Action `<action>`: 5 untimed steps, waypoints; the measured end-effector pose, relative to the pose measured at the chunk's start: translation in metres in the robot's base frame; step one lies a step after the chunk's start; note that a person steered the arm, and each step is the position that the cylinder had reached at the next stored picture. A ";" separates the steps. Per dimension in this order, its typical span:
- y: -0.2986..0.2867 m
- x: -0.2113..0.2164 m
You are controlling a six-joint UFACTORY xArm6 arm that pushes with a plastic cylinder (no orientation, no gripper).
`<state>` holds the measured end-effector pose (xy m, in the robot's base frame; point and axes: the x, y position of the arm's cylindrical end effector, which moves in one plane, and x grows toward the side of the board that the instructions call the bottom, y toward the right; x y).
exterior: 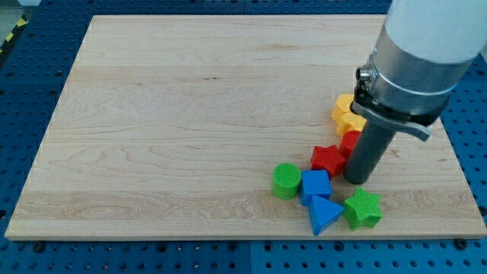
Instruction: Place the red star on top of the blue cube
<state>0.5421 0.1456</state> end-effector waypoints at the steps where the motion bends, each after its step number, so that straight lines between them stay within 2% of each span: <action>1: 0.000 -0.001; 5: -0.034 0.004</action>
